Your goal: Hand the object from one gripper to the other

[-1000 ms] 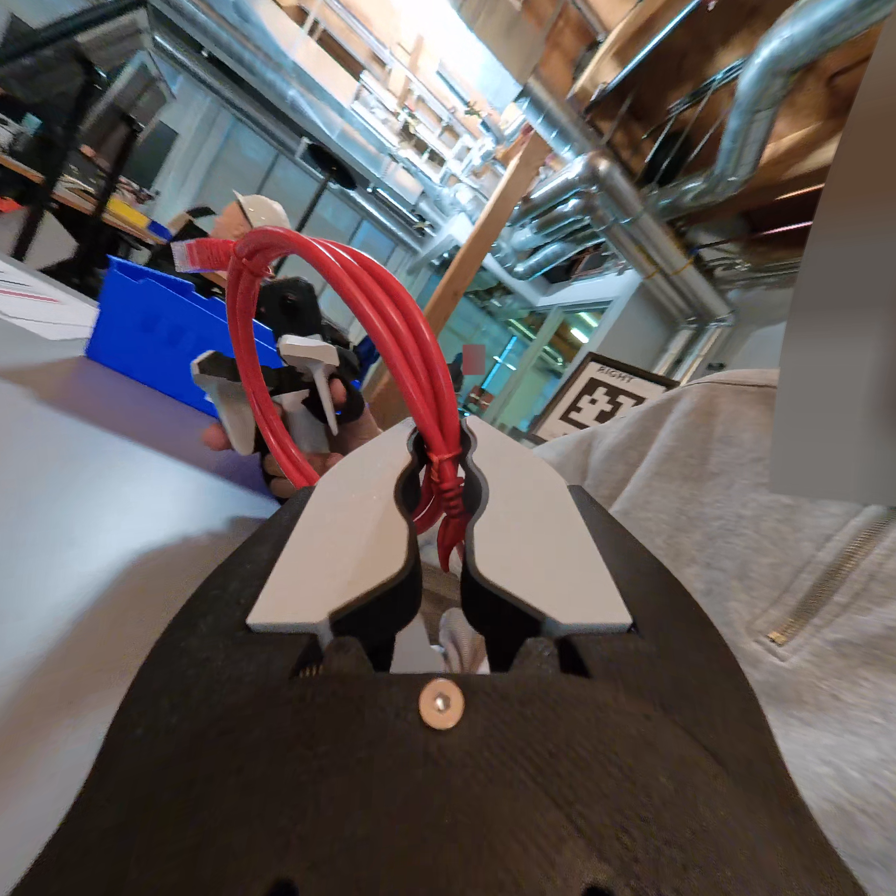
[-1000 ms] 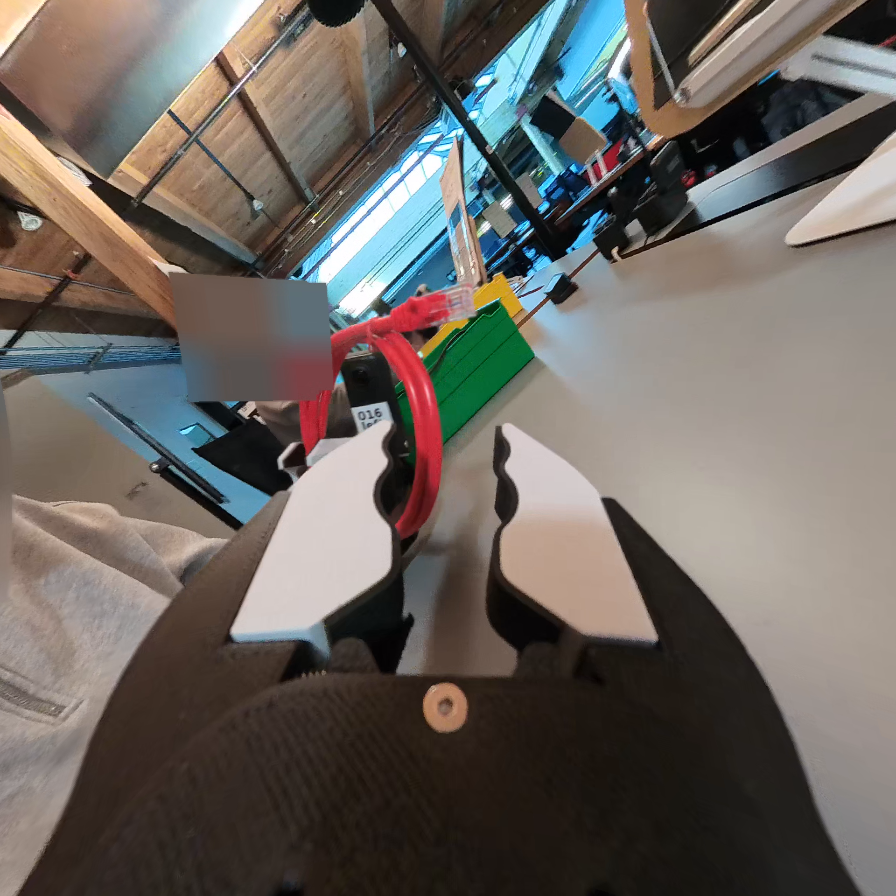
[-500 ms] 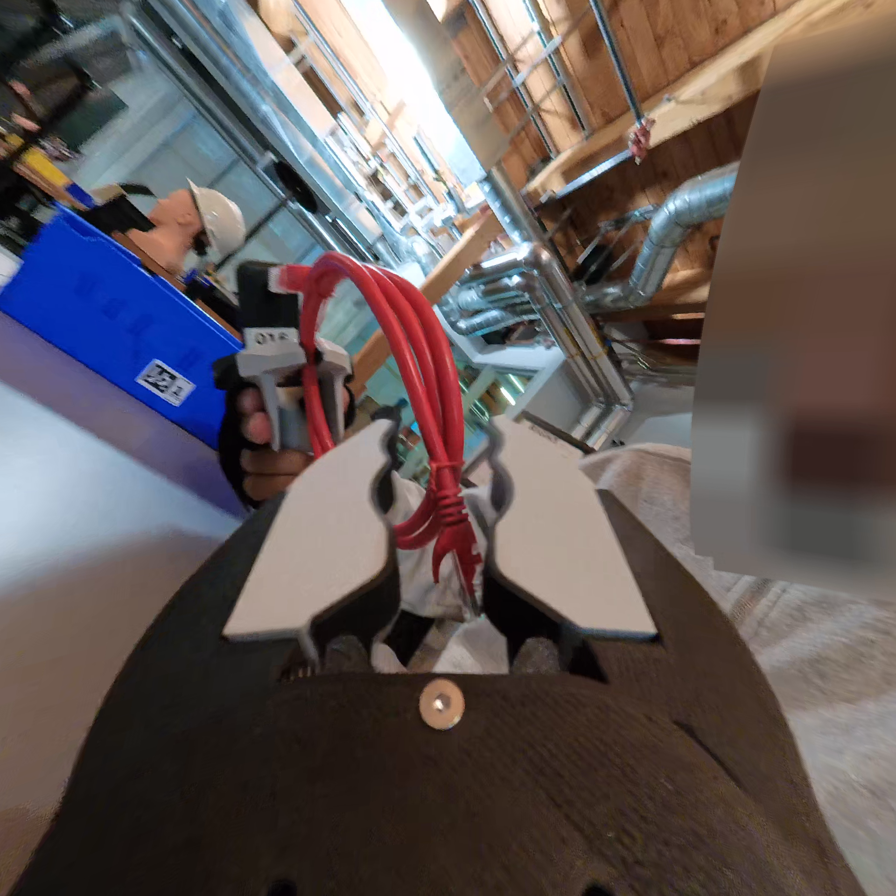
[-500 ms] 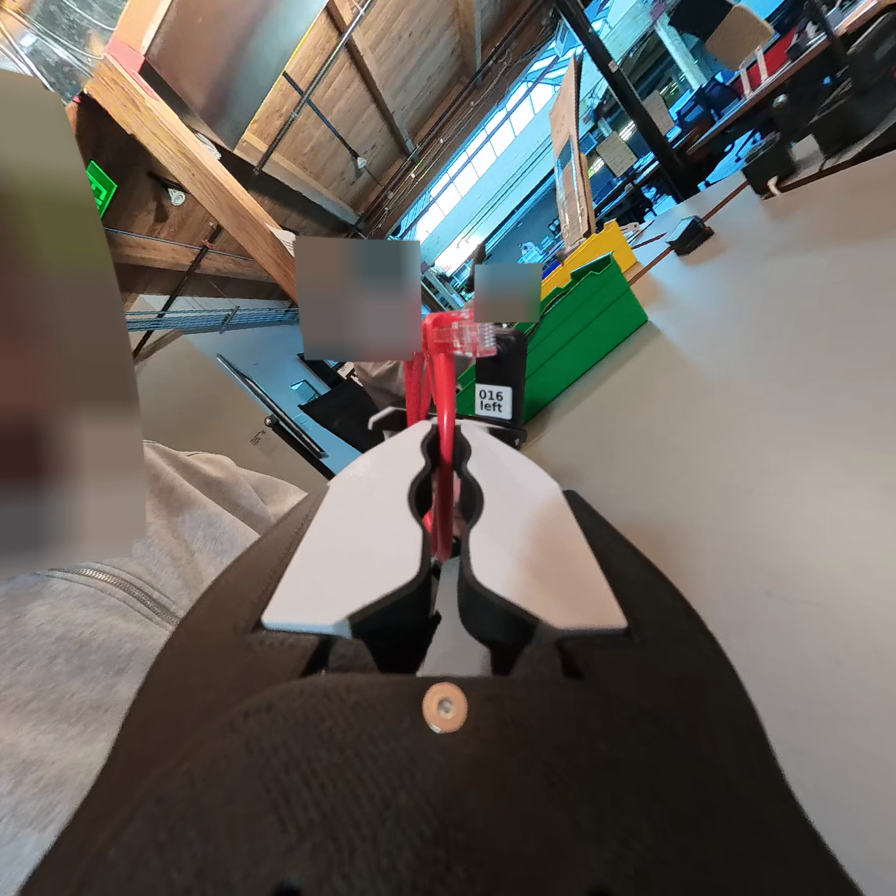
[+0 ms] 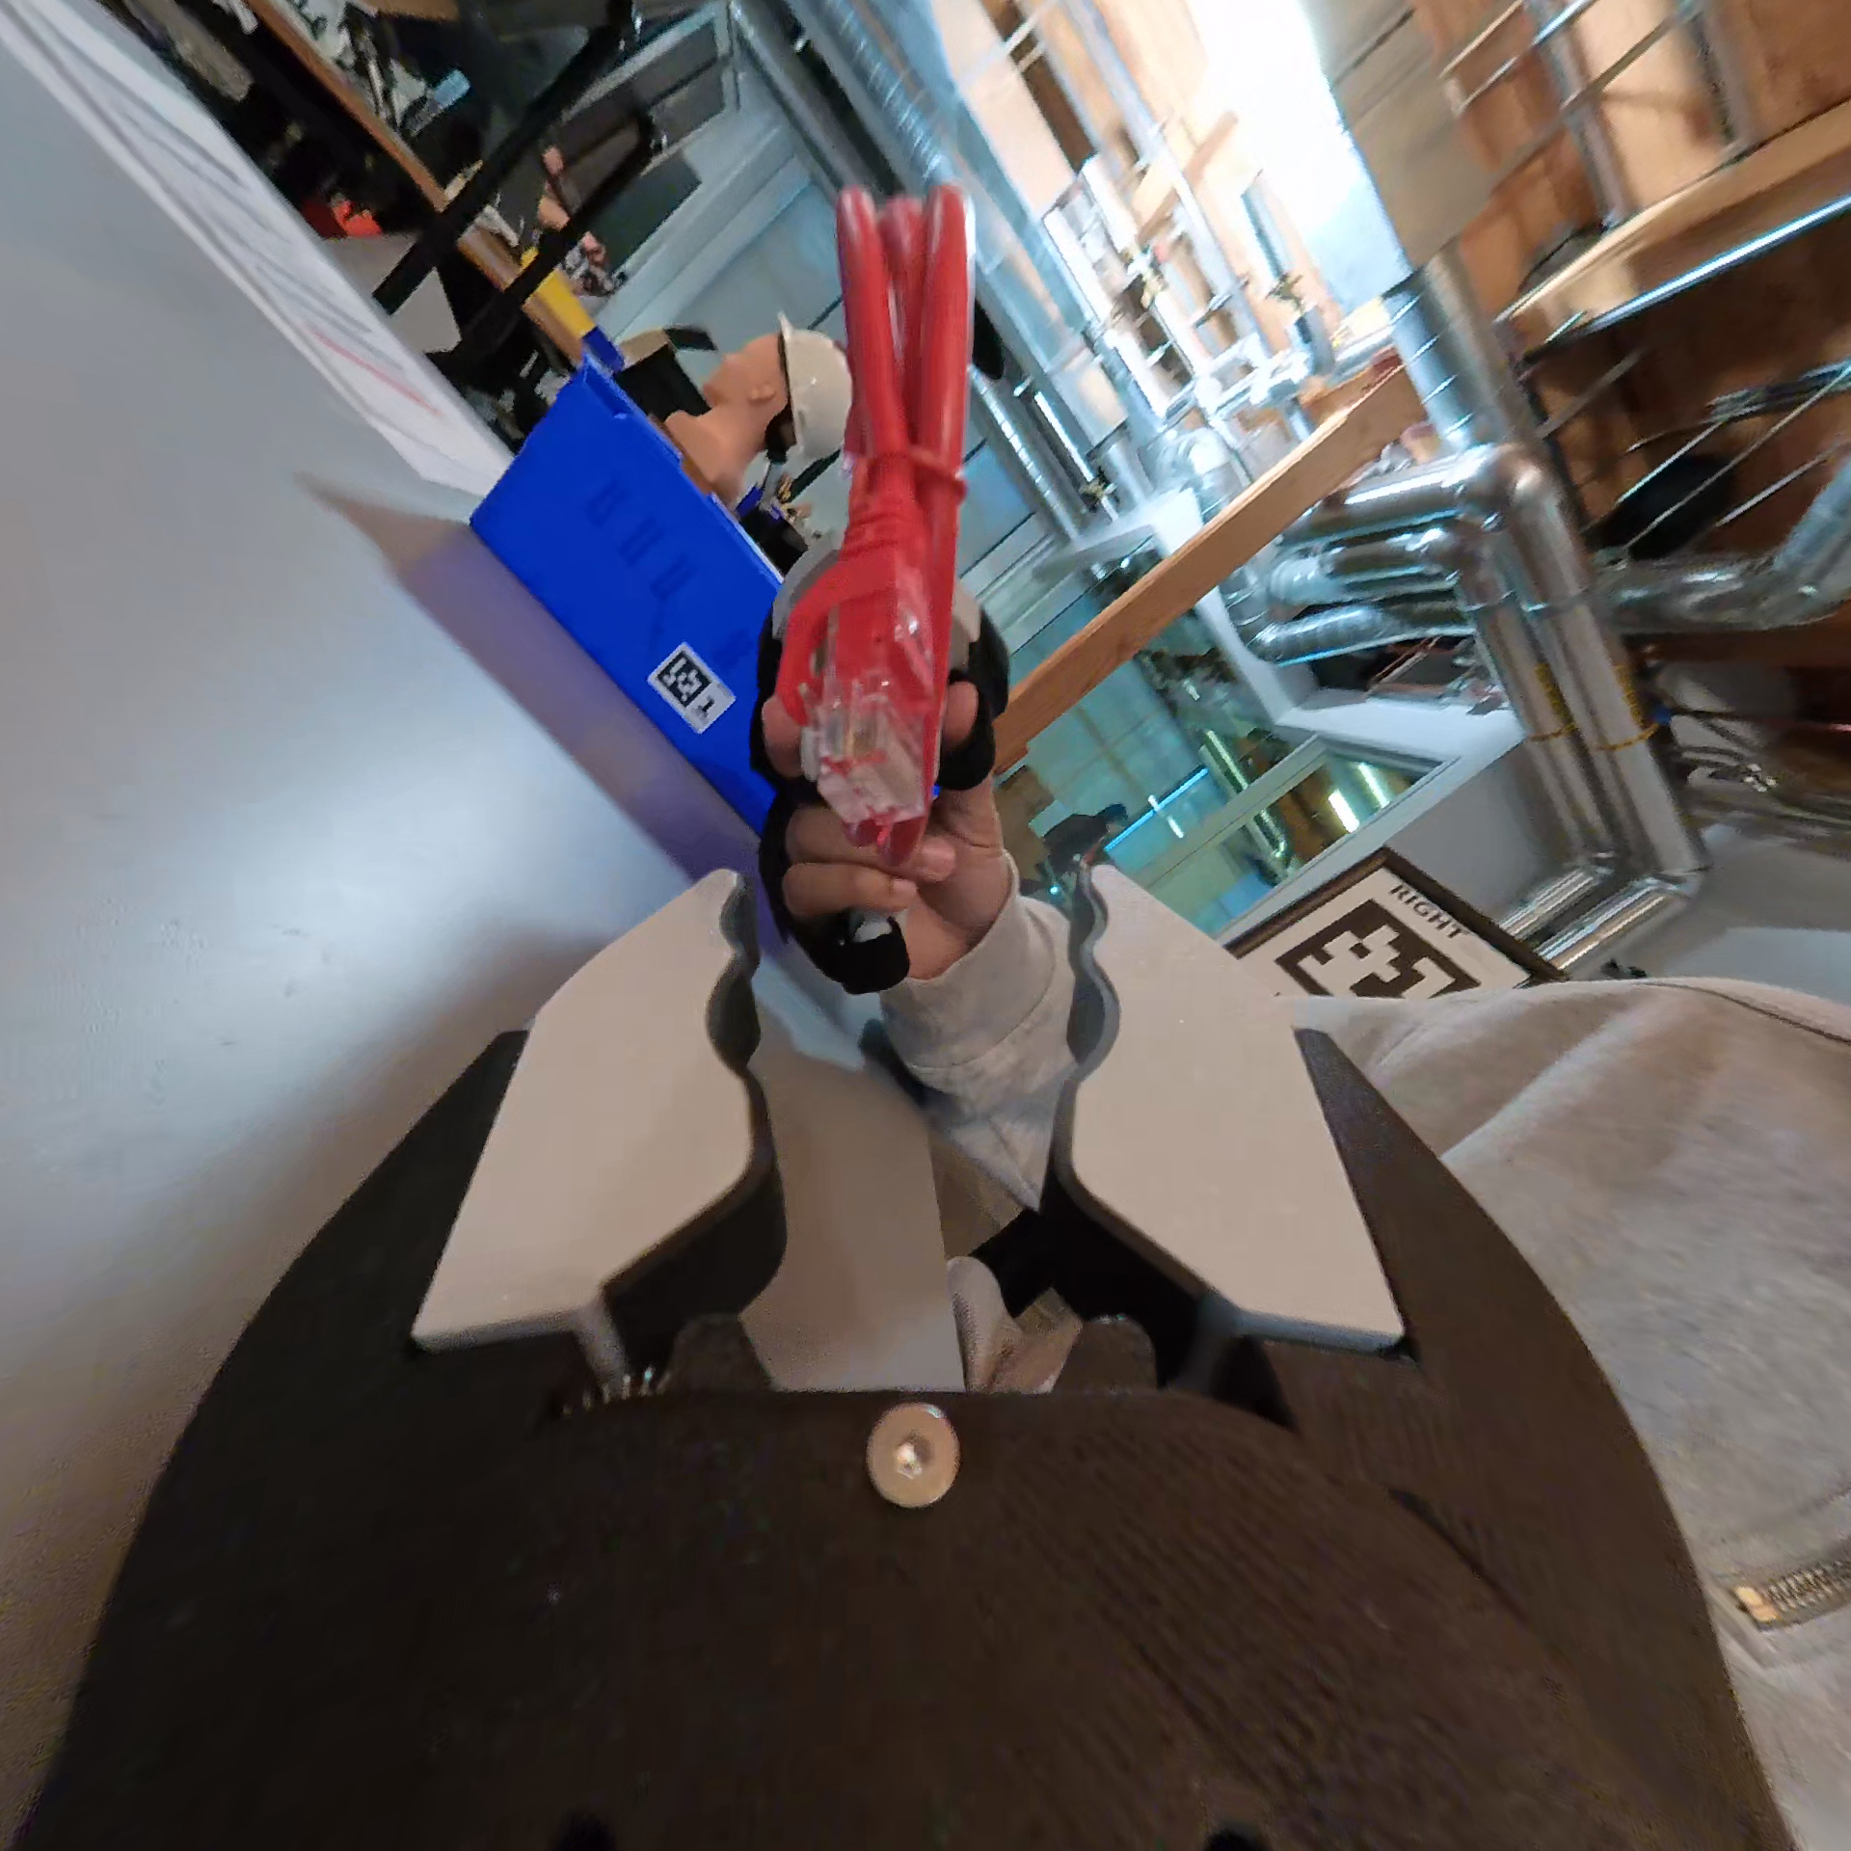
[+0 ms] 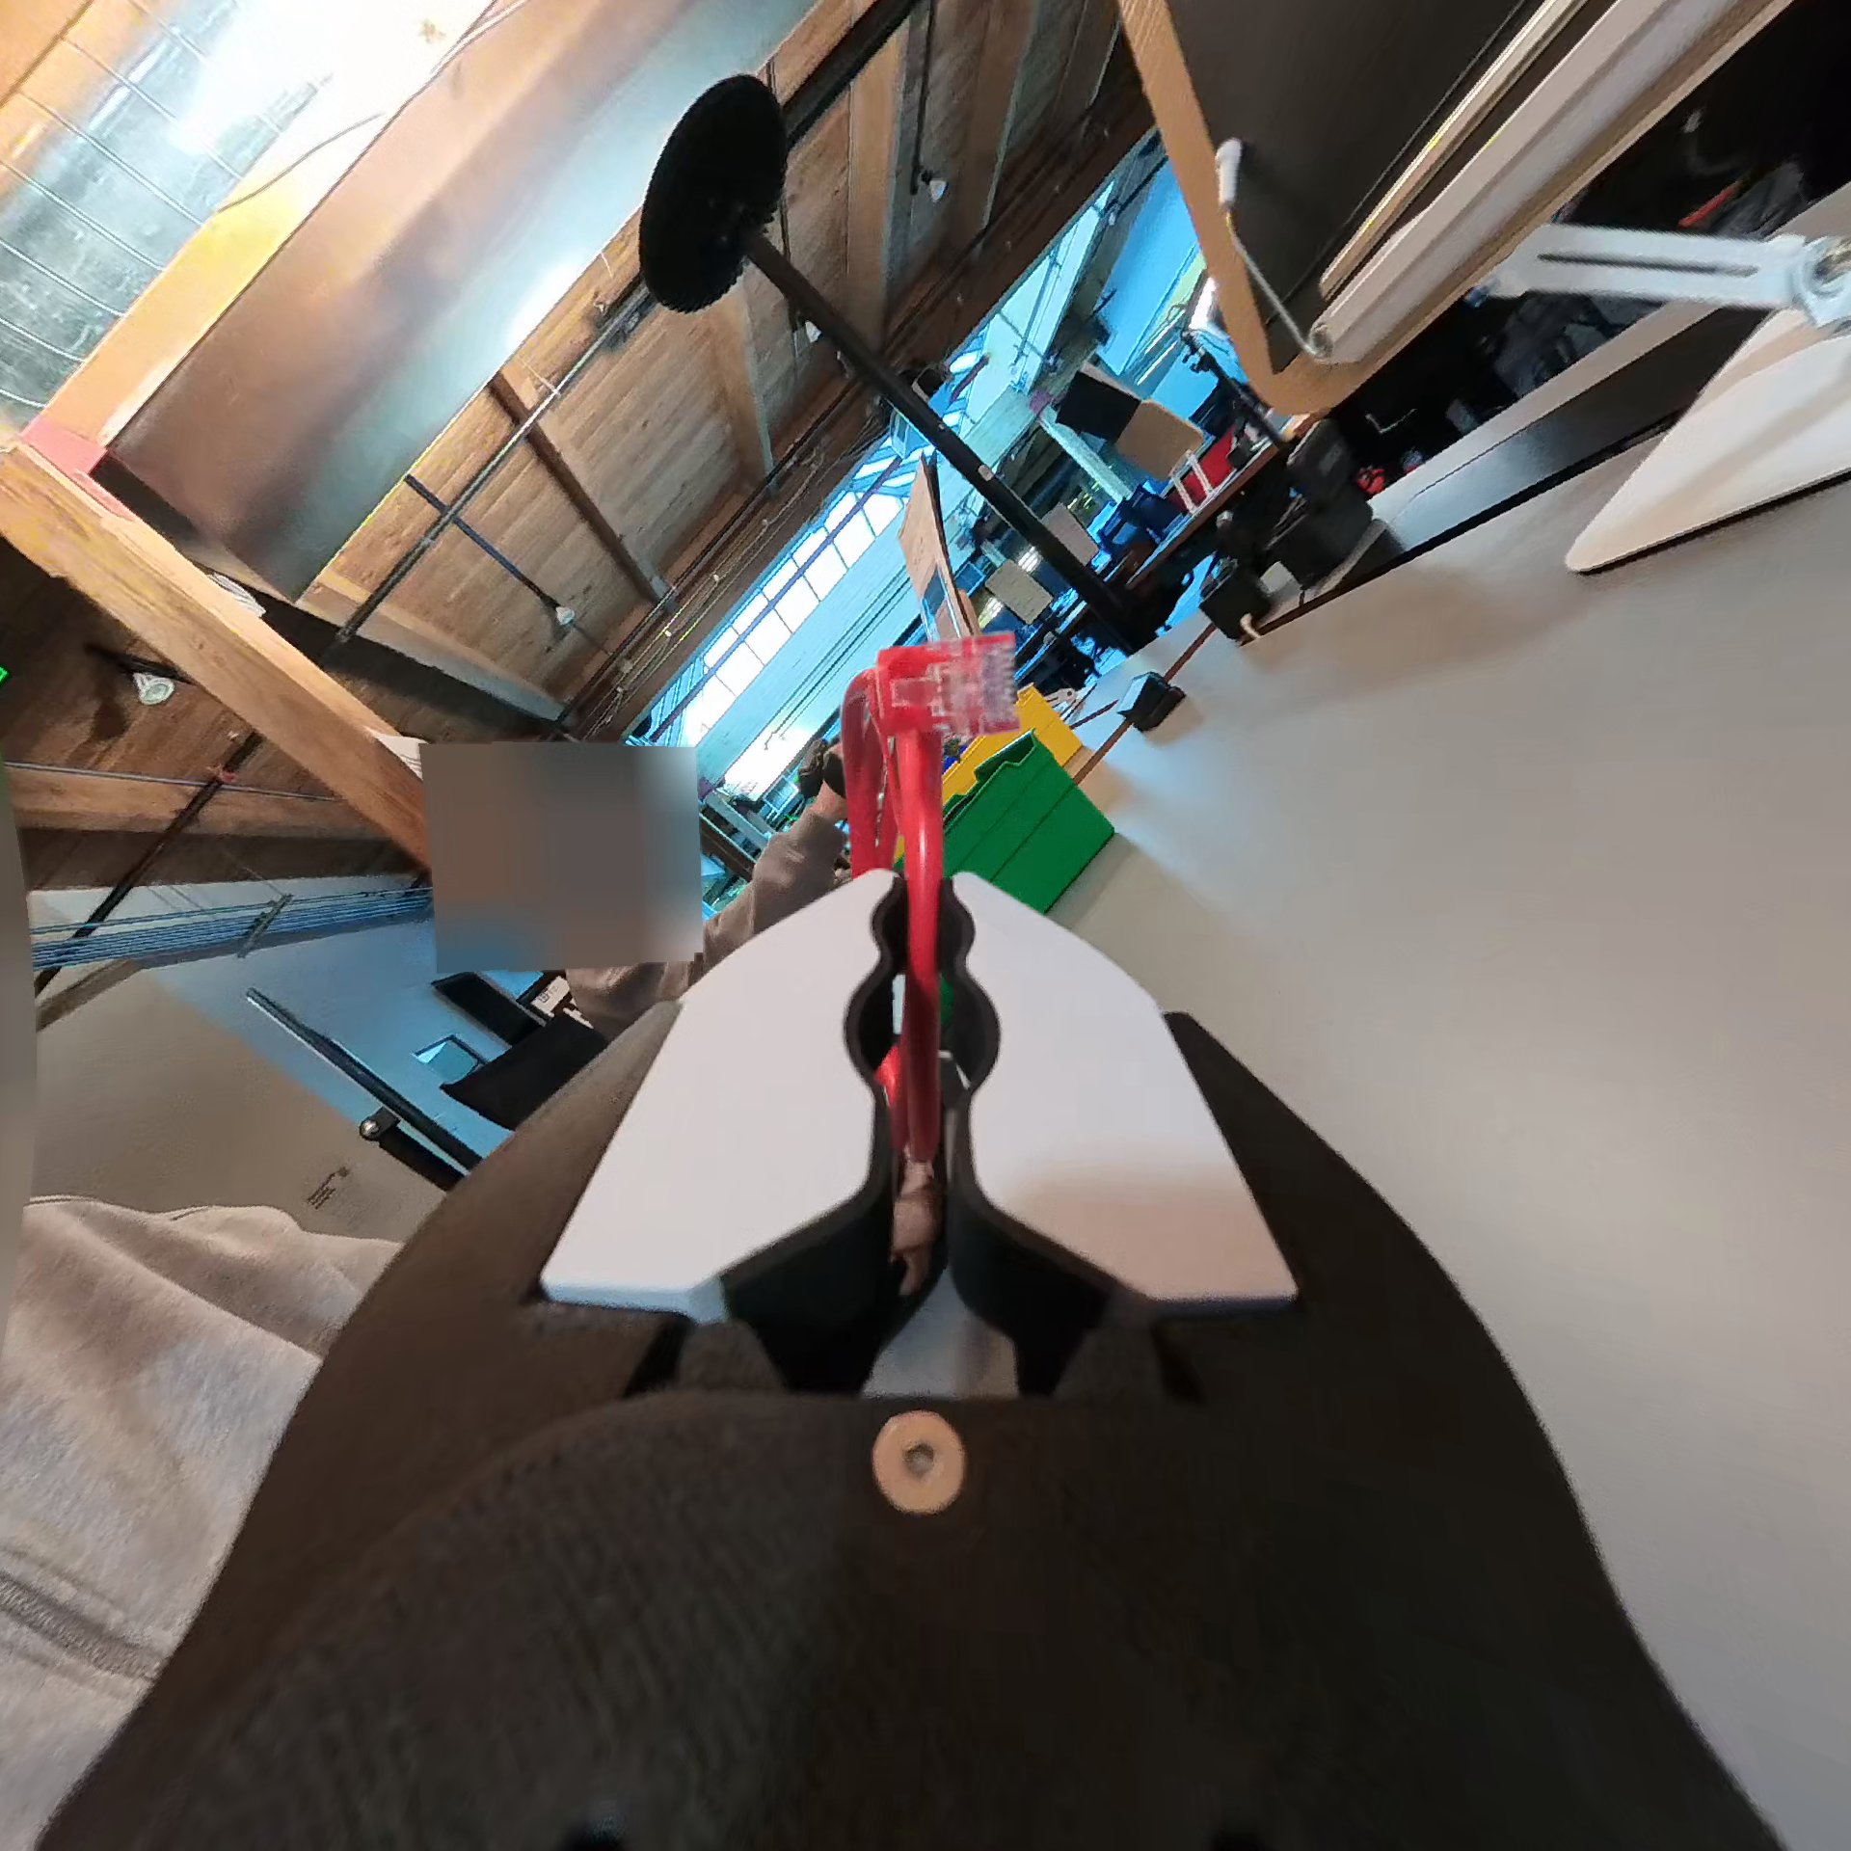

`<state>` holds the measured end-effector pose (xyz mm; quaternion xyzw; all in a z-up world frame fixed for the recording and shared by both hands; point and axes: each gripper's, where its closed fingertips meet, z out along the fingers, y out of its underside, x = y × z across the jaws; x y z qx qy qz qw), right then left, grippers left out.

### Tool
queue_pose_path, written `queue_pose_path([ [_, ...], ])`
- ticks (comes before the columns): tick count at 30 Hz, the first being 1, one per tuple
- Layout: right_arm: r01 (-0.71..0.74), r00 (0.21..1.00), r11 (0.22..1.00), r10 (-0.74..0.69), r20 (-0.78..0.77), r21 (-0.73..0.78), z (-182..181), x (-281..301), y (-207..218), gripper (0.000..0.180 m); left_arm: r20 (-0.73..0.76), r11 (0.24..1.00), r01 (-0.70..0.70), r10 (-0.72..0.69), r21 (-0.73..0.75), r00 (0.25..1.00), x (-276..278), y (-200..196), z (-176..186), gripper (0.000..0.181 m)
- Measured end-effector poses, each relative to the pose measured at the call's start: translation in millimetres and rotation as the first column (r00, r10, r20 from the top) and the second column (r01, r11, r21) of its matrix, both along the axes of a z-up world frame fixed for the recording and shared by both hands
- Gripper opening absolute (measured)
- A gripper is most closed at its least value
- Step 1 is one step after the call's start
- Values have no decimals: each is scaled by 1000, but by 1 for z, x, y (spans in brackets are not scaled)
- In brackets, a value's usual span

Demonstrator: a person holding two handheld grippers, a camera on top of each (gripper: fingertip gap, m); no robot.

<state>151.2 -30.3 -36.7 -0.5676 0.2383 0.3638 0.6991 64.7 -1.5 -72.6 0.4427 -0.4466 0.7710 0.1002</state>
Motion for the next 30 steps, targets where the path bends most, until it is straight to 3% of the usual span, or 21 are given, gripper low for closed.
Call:
queue_pose_path([
  [6,34,999,999,-34,9,-1,-3,-12,9,6,-16,999,-46,46,-26,999,4,6,0,31],
  [9,21,1000,1000,-21,-3,-1,-5,-18,12,6,5,993,-110,110,-42,994,7,19,5,8],
  [15,-23,1000,999,23,2,26,-3,-26,13,7,66,990,-140,141,-10,988,4,28,14,6],
  [20,8,999,998,-4,-49,64,-2,-15,10,56,93,986,-163,165,-28,982,3,36,21,6],
  [24,126,991,990,-124,-41,66,-1,11,-2,72,111,992,-119,124,-47,986,-1,39,25,6],
  [27,156,988,986,-157,7,66,5,25,-14,71,108,999,29,-25,-35,994,-11,29,22,6],
  [30,77,996,995,-79,34,57,10,26,-23,54,89,996,90,-90,7,992,-14,20,16,6],
])
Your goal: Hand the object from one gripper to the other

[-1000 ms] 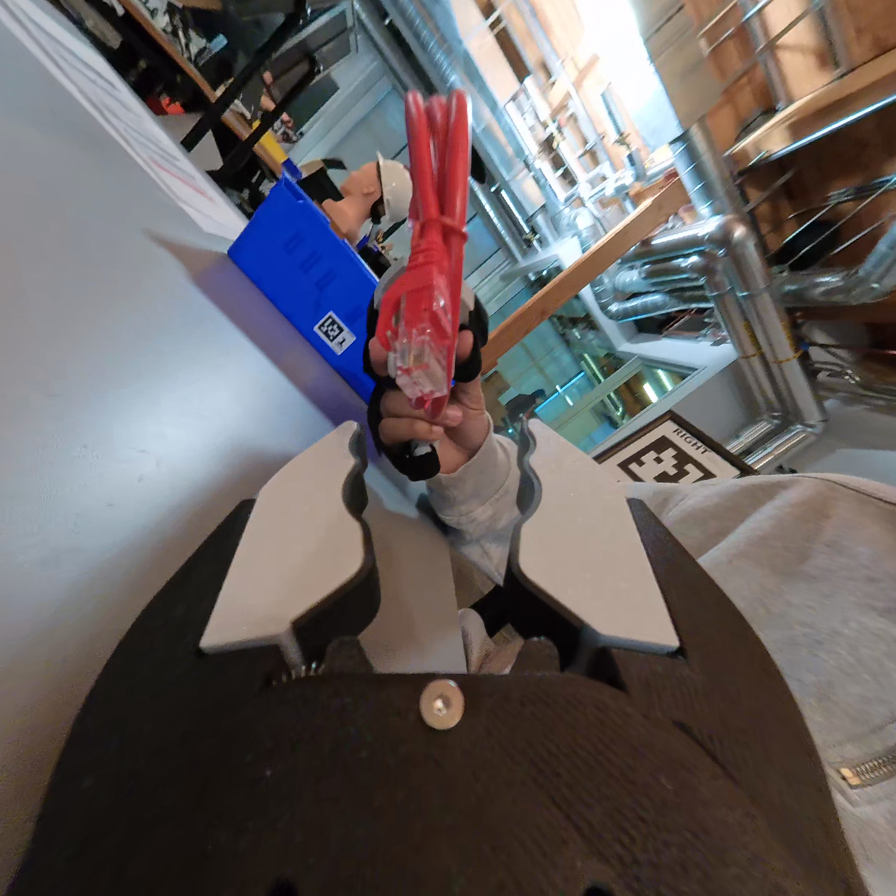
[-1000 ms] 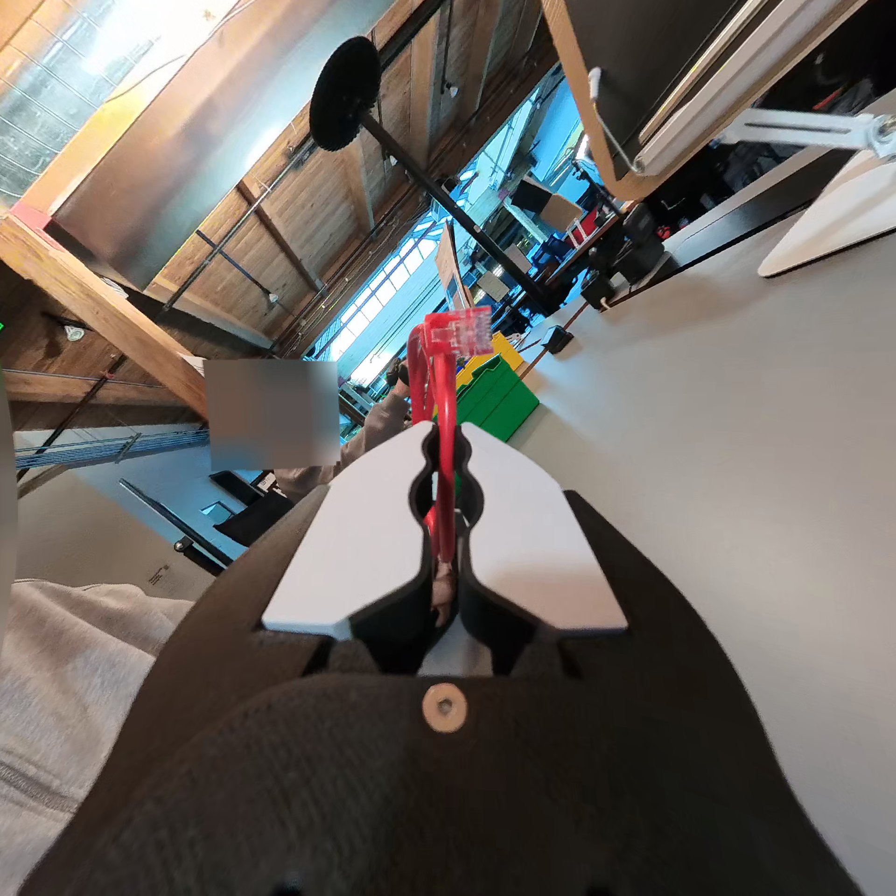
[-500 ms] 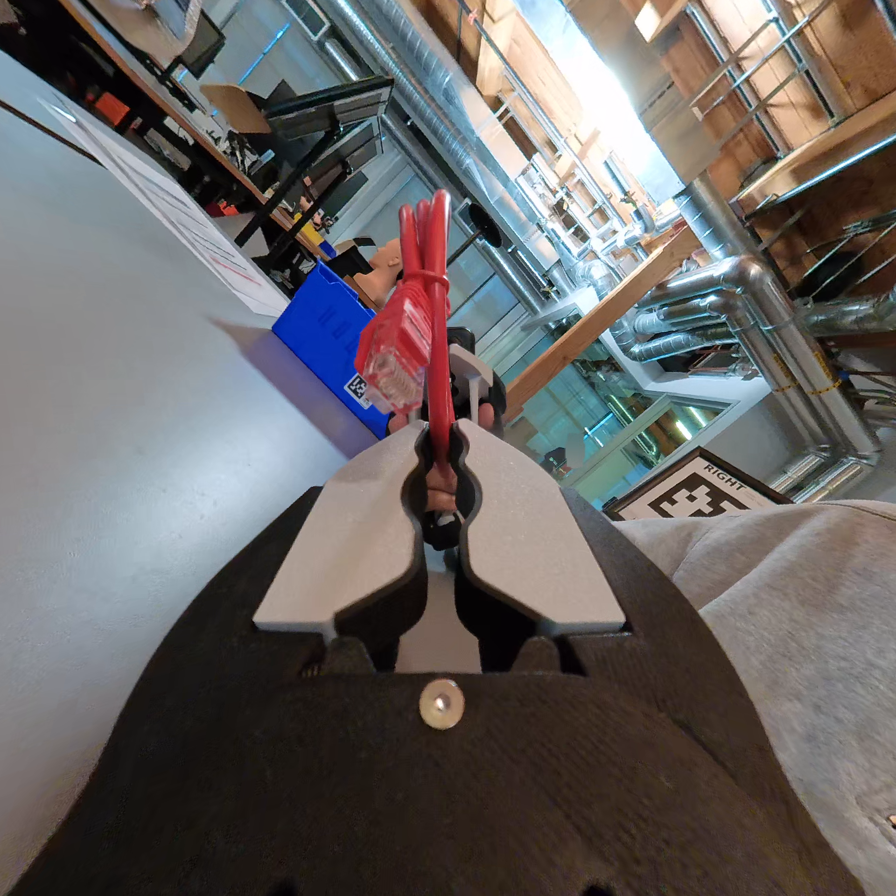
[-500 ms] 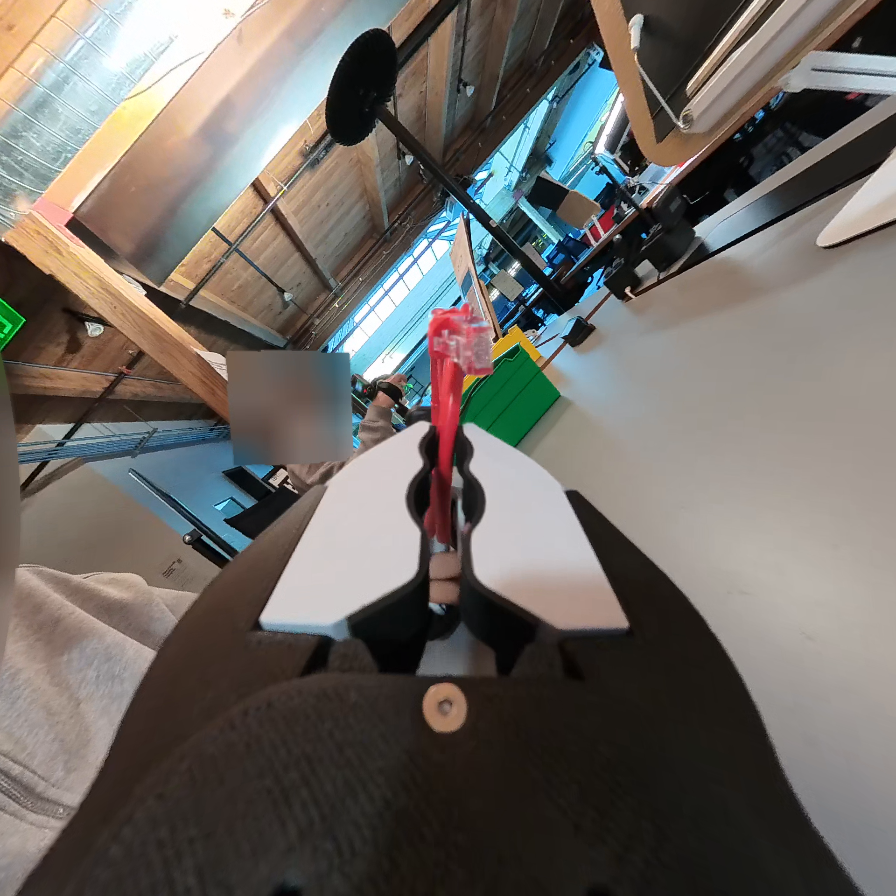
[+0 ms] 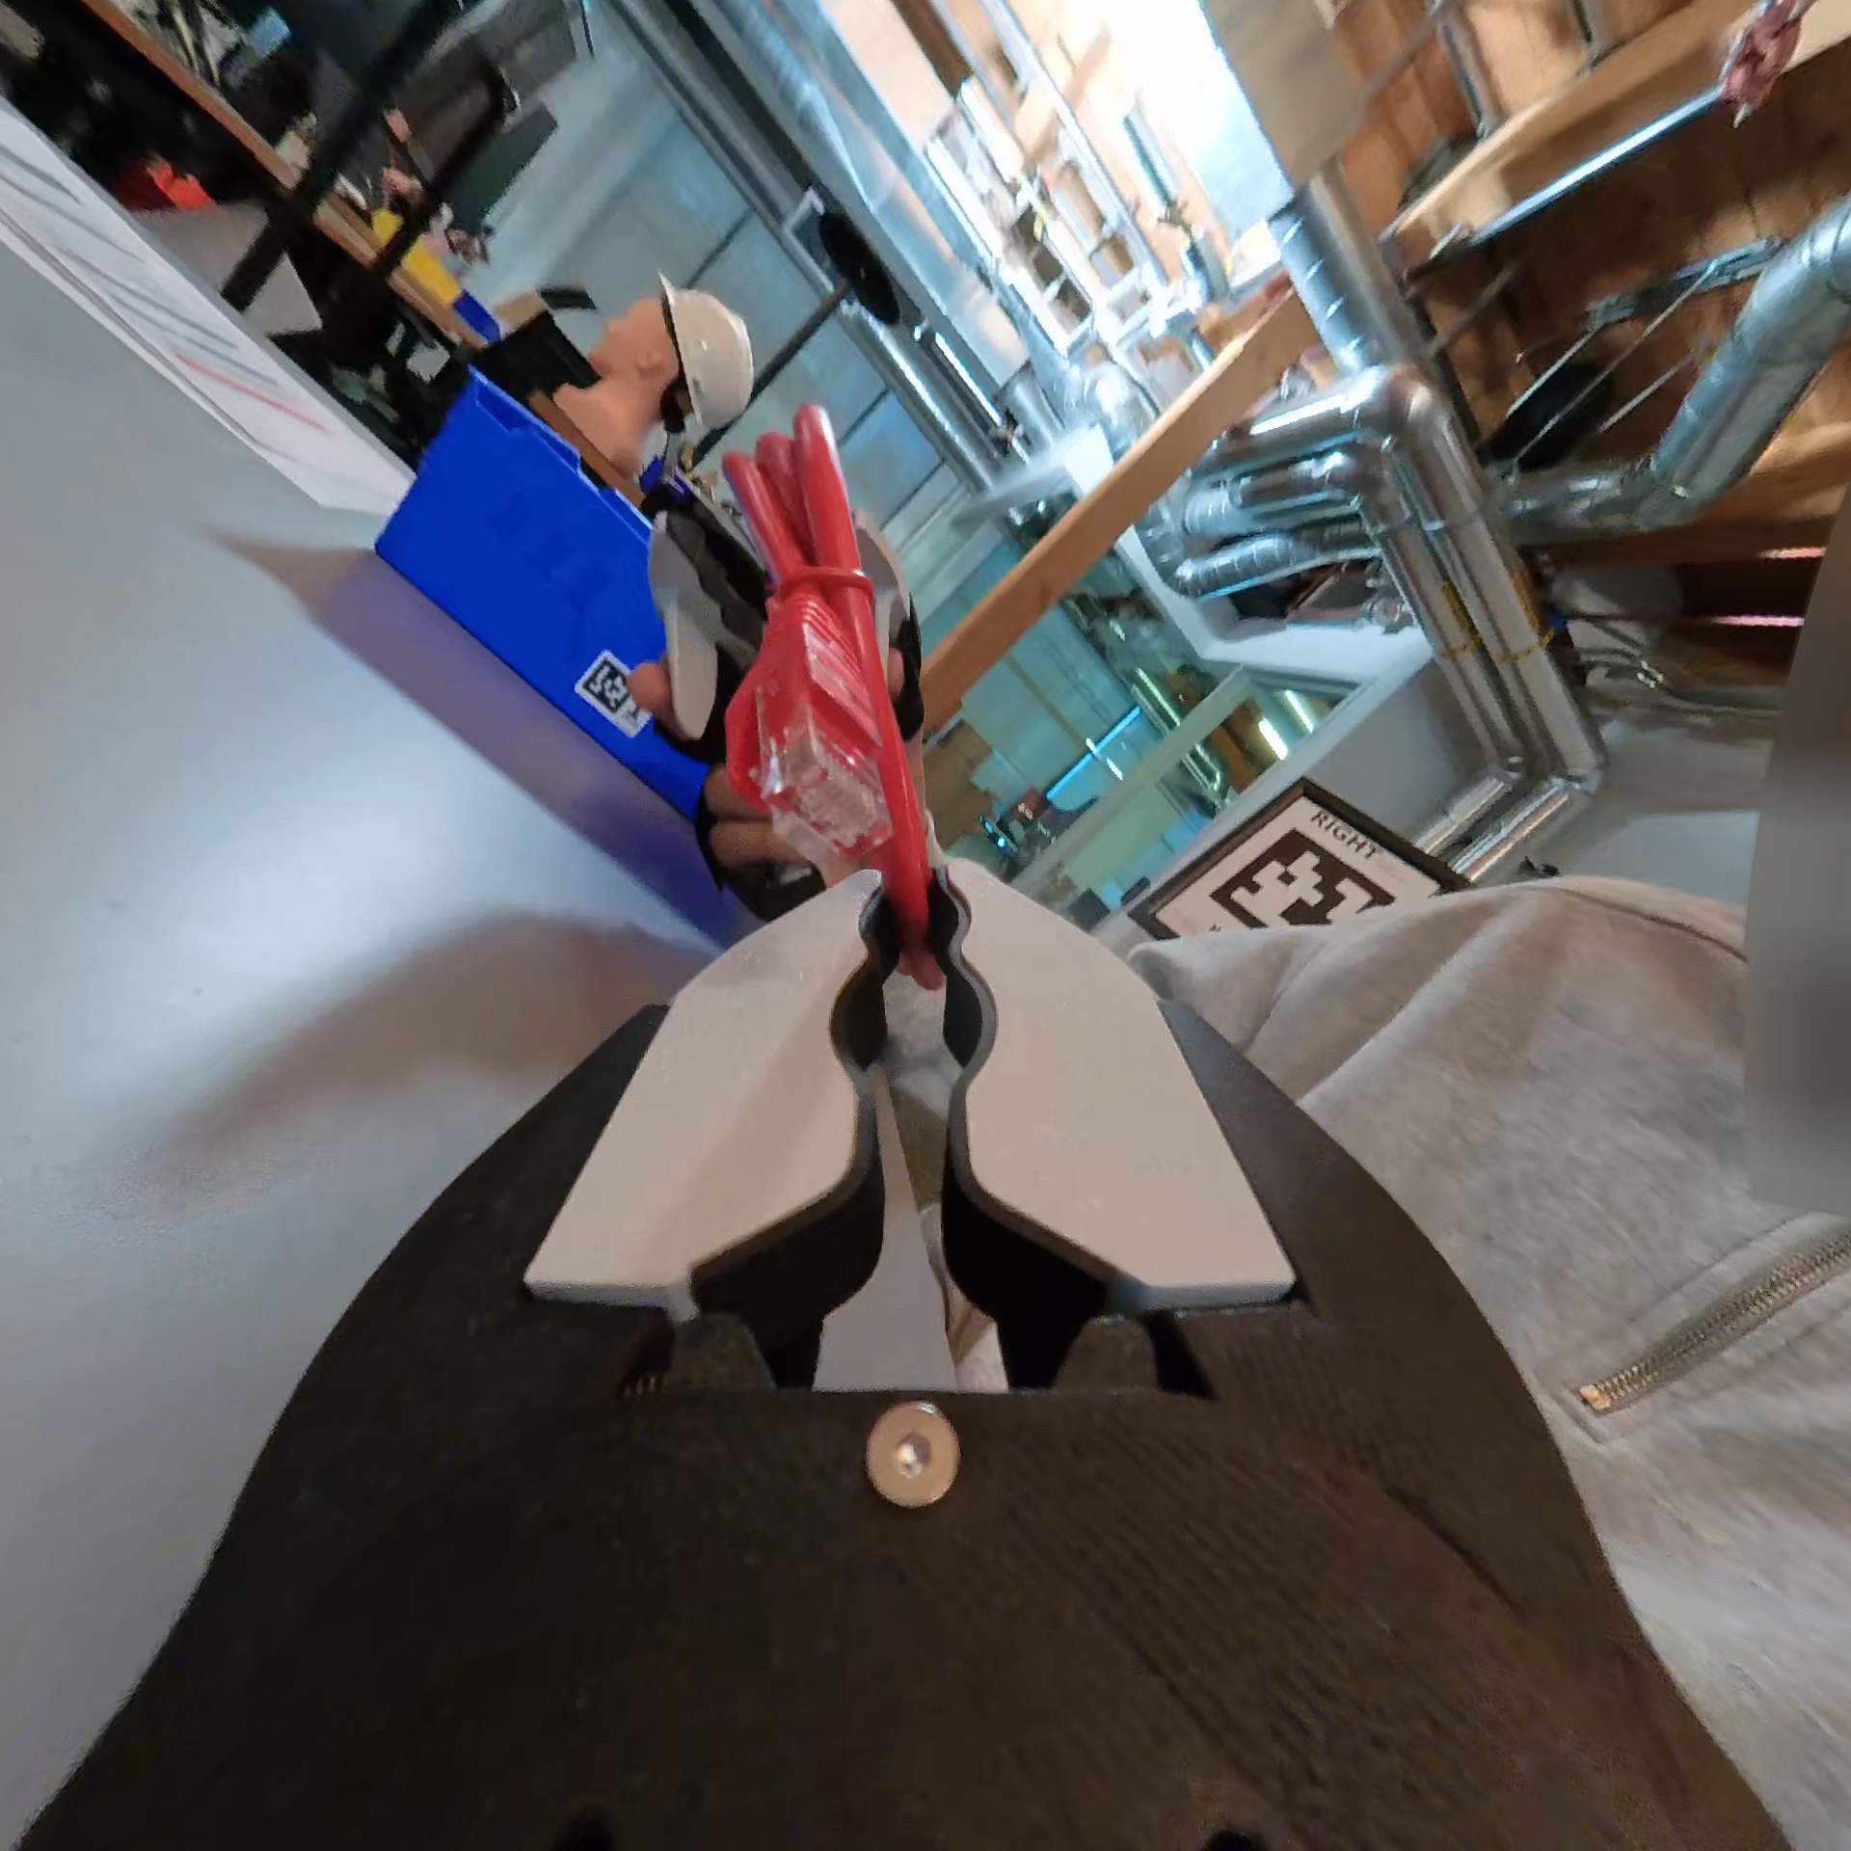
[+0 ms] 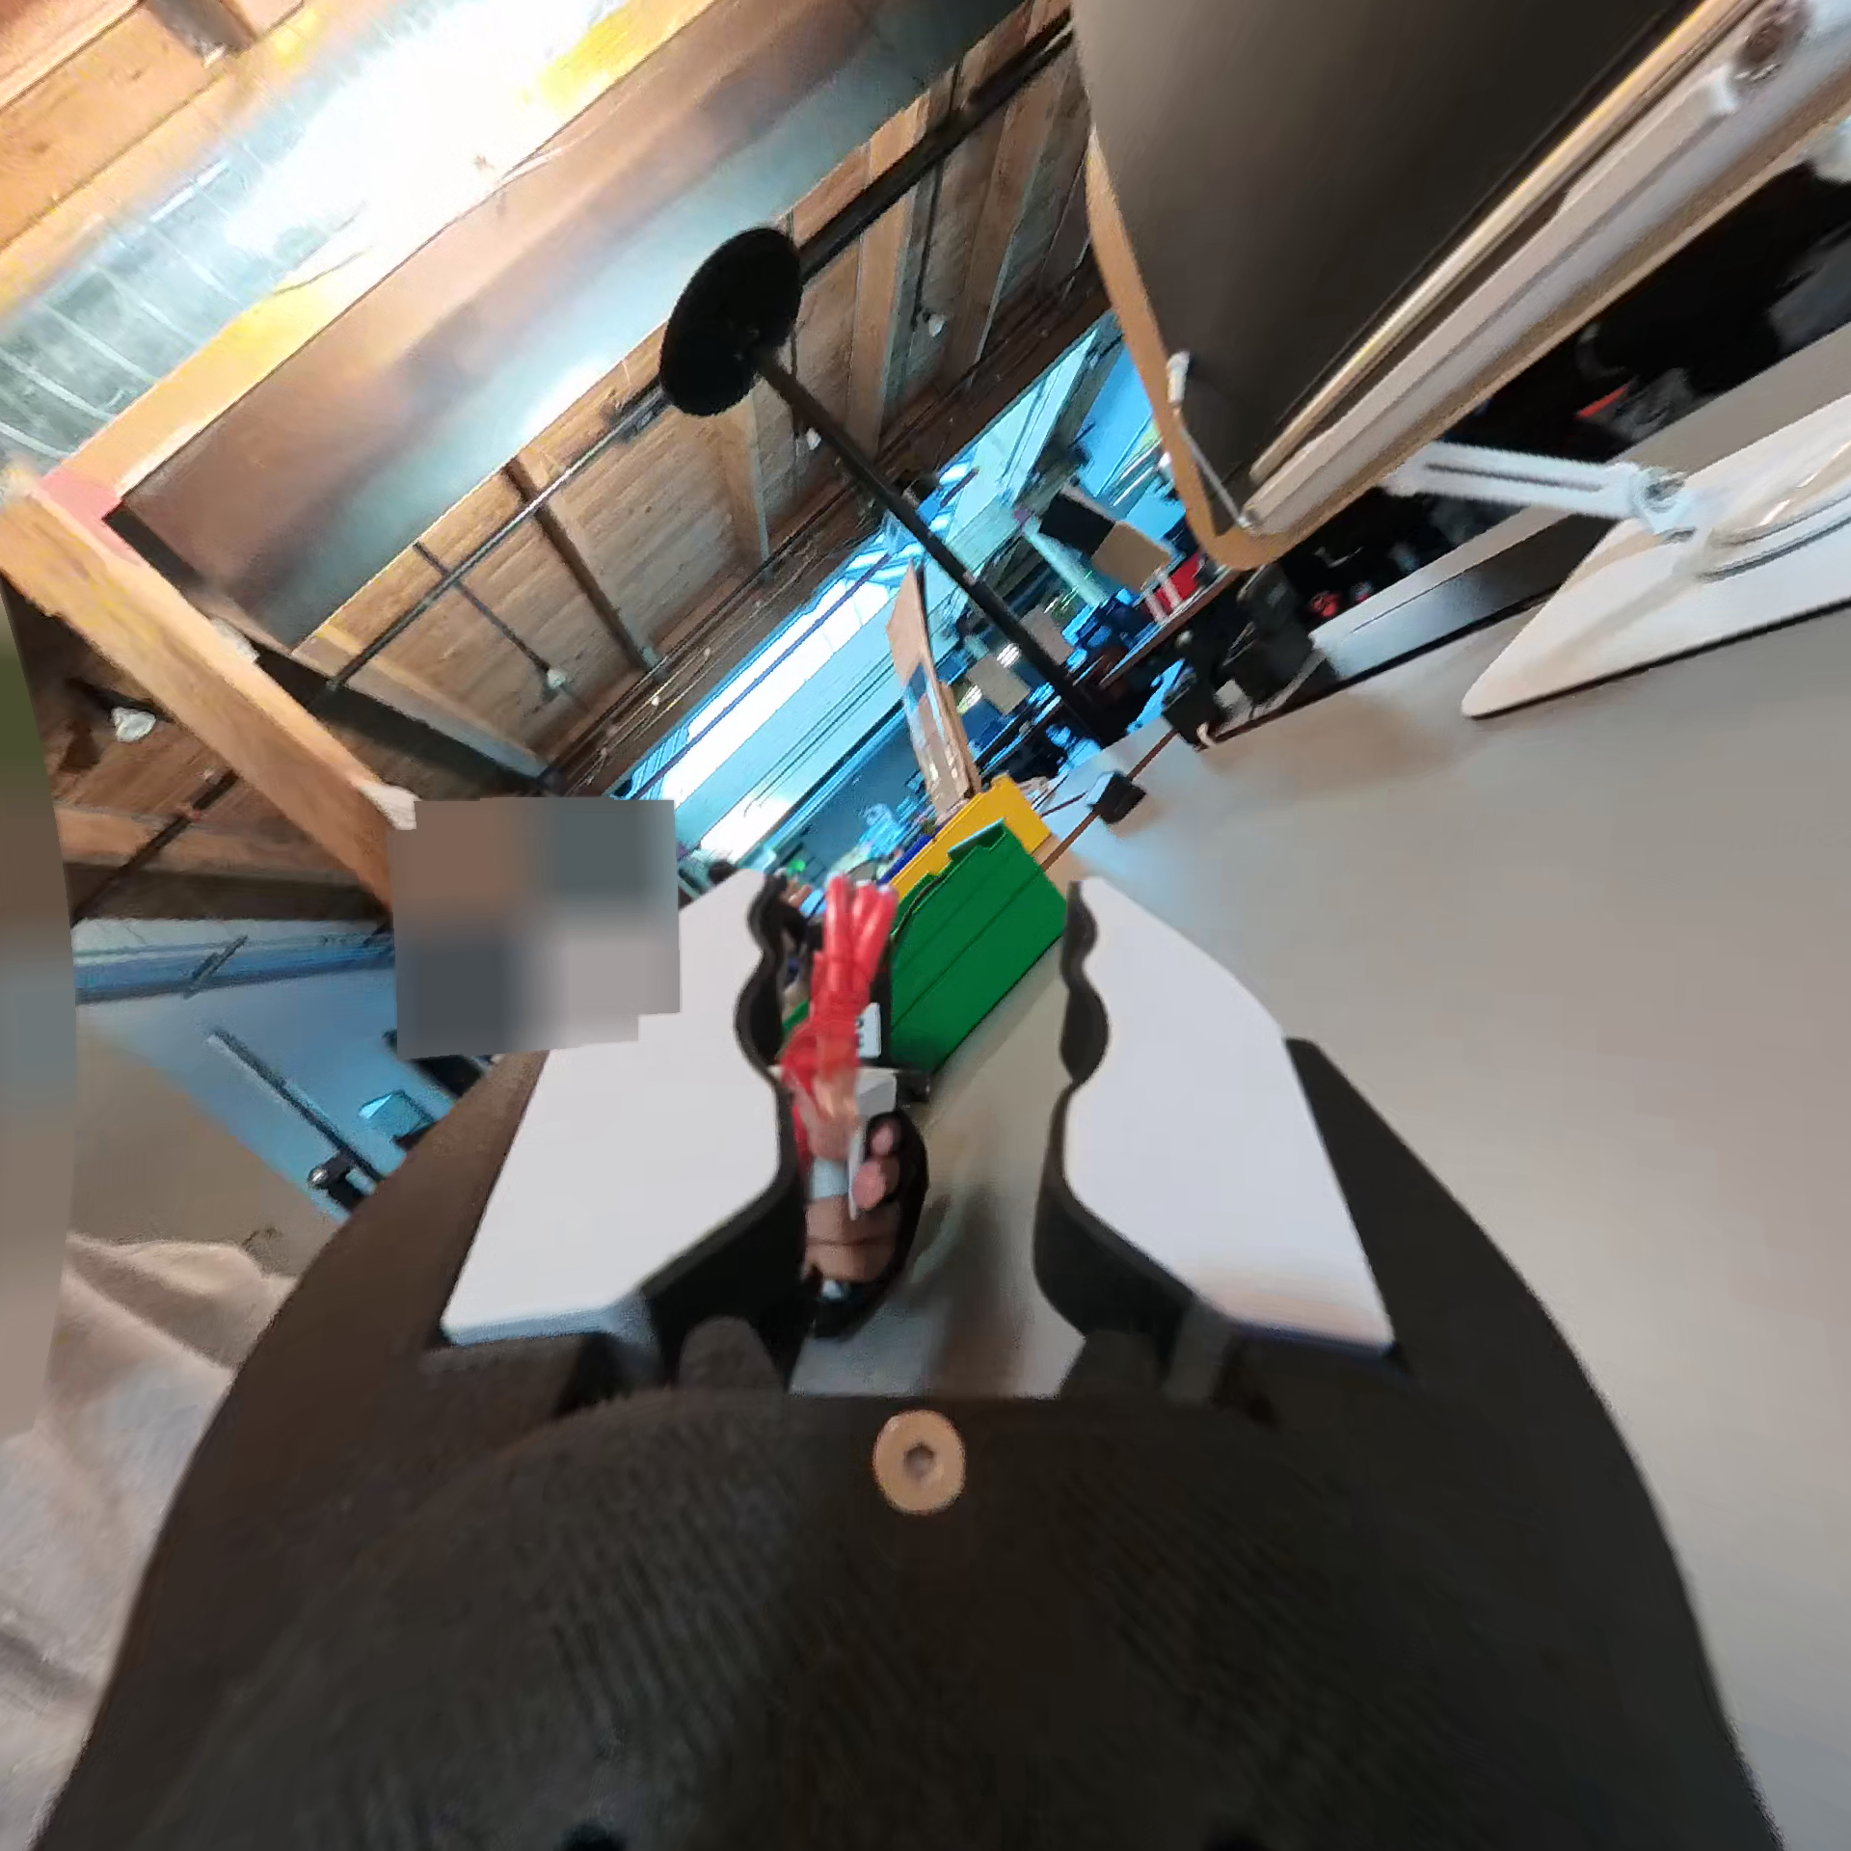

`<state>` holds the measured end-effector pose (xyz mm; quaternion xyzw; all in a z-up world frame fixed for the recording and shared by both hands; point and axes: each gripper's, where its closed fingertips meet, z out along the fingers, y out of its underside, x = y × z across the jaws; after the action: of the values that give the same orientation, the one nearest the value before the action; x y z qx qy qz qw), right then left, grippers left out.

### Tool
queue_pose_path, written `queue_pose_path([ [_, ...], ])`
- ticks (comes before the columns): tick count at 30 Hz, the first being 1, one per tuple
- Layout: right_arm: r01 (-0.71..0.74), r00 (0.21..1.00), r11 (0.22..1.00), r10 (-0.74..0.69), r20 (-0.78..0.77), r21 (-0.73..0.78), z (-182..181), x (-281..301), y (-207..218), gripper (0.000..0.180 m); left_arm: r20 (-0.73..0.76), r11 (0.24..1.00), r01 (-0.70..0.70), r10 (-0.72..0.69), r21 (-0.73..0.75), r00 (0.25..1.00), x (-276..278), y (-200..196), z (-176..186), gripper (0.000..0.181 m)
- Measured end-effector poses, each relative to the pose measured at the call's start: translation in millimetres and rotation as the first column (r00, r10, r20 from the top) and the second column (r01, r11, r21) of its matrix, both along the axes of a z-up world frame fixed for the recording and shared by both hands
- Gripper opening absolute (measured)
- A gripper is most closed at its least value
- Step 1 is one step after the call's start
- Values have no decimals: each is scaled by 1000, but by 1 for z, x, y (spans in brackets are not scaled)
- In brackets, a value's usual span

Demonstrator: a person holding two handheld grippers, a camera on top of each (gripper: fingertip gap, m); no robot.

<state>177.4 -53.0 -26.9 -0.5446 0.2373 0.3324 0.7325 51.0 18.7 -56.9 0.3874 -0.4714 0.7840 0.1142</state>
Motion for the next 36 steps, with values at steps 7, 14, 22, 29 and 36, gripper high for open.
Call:
queue_pose_path([
  [7,-312,949,936,315,-4,-162,-13,-34,4,53,-21,994,75,-73,75,997,-6,-14,-9,6],
  [14,-497,860,824,510,-26,-273,-32,-66,4,37,-23,988,117,-115,96,993,-10,-18,-9,6],
  [22,-443,869,837,489,77,-320,-31,-71,8,14,-30,995,45,-43,89,999,-2,-12,-13,7],
  [29,-420,879,853,468,96,-310,-29,-66,7,14,-39,989,-132,135,64,990,15,10,-13,67],
  [36,-495,836,807,544,79,-323,-31,-80,5,14,-11,986,-157,158,55,987,14,18,-8,61],
])
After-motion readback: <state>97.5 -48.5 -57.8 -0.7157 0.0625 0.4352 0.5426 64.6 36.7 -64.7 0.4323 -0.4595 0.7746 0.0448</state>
